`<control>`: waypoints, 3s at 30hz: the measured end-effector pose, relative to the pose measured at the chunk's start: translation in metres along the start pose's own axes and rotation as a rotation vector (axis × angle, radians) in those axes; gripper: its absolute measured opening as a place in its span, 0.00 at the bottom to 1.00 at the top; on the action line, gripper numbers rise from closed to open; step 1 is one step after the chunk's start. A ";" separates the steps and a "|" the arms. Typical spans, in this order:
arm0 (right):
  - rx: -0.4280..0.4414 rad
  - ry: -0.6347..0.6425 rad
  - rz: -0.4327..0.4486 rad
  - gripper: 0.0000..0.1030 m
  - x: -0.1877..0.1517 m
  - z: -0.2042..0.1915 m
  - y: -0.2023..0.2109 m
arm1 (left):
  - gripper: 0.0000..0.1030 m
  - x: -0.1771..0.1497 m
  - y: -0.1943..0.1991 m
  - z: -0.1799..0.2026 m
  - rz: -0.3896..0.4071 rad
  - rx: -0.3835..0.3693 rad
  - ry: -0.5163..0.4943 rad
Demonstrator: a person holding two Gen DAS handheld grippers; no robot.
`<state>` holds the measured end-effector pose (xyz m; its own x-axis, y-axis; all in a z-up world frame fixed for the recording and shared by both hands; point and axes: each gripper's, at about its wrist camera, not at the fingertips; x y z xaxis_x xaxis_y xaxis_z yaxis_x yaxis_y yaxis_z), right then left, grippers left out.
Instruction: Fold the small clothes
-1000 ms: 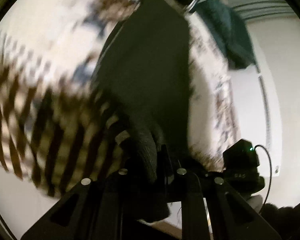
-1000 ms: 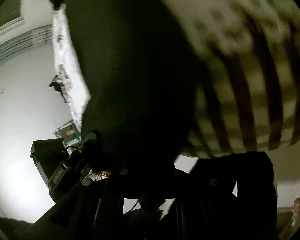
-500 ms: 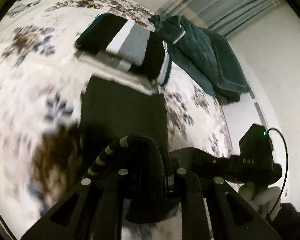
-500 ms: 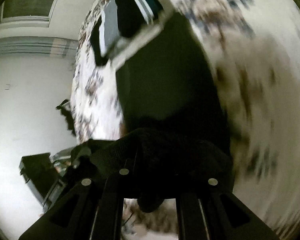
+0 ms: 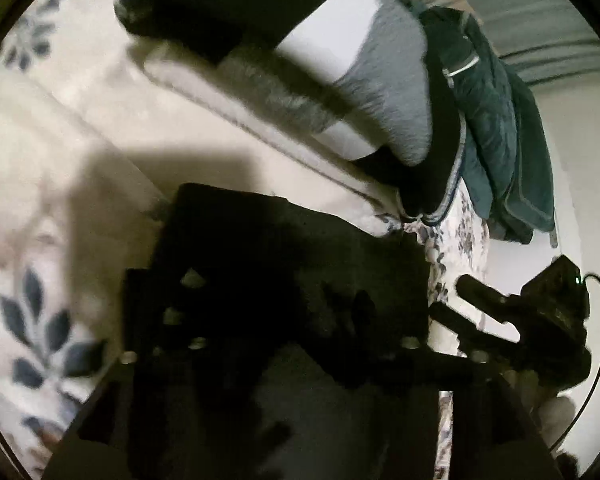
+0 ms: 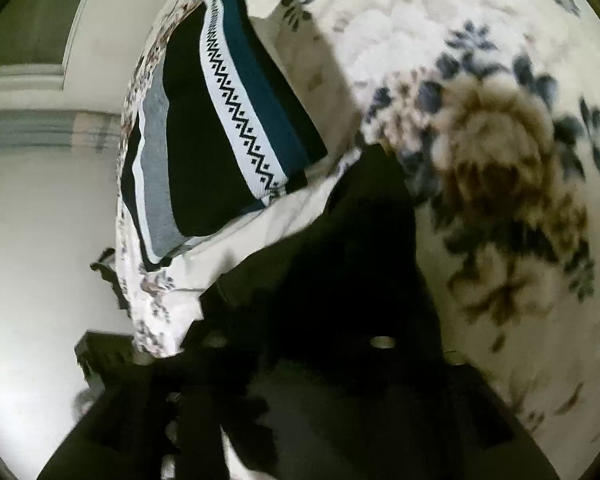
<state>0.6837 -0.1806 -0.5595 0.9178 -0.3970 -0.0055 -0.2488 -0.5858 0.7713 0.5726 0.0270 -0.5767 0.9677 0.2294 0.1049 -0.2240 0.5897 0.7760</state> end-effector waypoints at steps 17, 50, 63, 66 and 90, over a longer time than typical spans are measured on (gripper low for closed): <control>-0.072 0.092 -0.078 0.83 -0.027 0.079 0.057 | 0.57 -0.154 0.125 -0.050 0.163 0.037 0.108; 0.229 -0.363 -0.038 0.24 -0.127 0.223 0.105 | 0.49 -0.141 0.023 -0.044 0.102 -0.115 0.138; -0.012 -0.264 -0.098 0.77 -0.160 0.283 0.155 | 0.65 -0.195 0.030 -0.039 0.012 -0.084 0.088; 0.046 -0.196 -0.114 0.83 -0.119 0.287 0.142 | 0.66 -0.200 0.005 -0.041 -0.009 -0.097 0.104; 0.070 -0.164 -0.334 0.48 -0.149 0.233 0.071 | 0.48 -0.178 0.078 -0.052 0.035 0.178 0.071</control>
<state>0.4570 -0.3272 -0.6520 0.8916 -0.2803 -0.3556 0.0303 -0.7466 0.6646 0.3765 0.0723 -0.5671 0.9477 0.3050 0.0942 -0.2269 0.4361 0.8708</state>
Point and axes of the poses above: each gripper's, at about its wrist camera, not at the fingertips, and y roughly against the way its jaws point, z to its right, x to its top, and after that the axes turned 1 degree about x, right-handed
